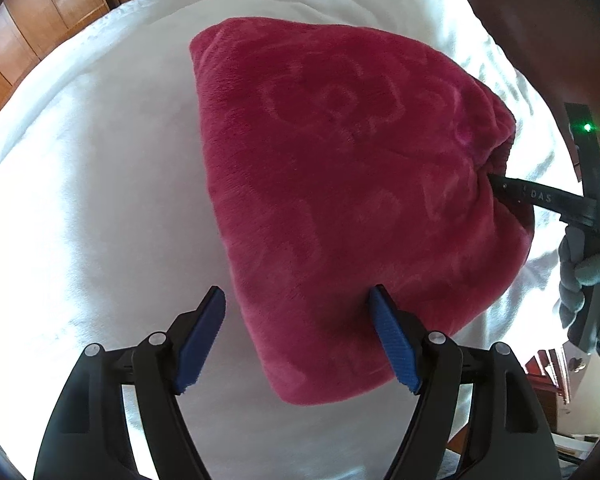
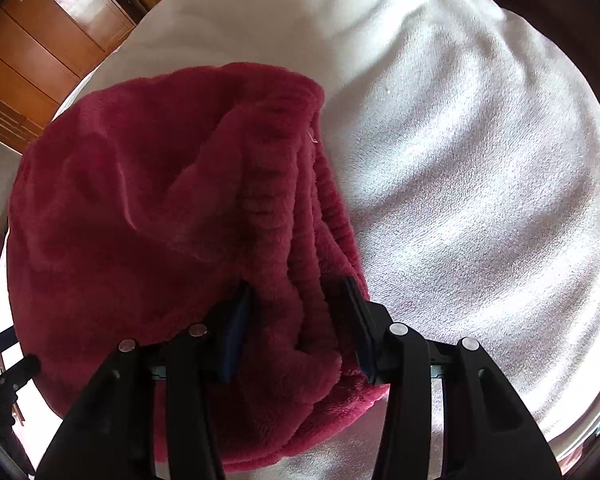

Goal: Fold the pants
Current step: 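Lower the folded bundle onto the bed with the right tool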

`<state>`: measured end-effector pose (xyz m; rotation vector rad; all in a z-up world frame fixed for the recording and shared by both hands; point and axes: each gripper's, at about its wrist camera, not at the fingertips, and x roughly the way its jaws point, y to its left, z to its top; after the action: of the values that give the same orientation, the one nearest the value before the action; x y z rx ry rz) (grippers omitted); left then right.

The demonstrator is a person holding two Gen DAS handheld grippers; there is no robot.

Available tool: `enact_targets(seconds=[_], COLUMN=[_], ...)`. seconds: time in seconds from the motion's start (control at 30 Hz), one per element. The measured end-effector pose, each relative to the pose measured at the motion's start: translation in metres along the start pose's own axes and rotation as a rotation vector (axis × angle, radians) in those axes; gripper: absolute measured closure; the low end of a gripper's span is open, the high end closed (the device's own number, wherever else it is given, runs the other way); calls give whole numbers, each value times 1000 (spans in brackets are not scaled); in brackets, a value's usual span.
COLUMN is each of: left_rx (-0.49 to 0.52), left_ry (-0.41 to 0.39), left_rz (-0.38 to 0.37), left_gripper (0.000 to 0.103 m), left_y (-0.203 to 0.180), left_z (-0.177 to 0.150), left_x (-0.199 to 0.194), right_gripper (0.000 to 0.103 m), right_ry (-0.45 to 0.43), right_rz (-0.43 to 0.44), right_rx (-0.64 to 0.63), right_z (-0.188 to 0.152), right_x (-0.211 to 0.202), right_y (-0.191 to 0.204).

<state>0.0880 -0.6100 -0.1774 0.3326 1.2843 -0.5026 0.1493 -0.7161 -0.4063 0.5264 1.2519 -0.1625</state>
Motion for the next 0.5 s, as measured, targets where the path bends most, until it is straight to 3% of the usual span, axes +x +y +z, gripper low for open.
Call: enact_targets(seconds=[0.3,0.5], left_rx=[42,109], left_ry=[-60,-139], left_rz=[41,41], left_gripper=[28,25], left_y=[-10,-16], left_z=[-4,-4], left_x=[-20,-42], right_gripper=[56,44], right_ry=[-30,-136], right_rz=[-27,-21], right_rx=[-38,-37], right_z=[-5,-27], right_x=[-21,-61], right_y=[7,24])
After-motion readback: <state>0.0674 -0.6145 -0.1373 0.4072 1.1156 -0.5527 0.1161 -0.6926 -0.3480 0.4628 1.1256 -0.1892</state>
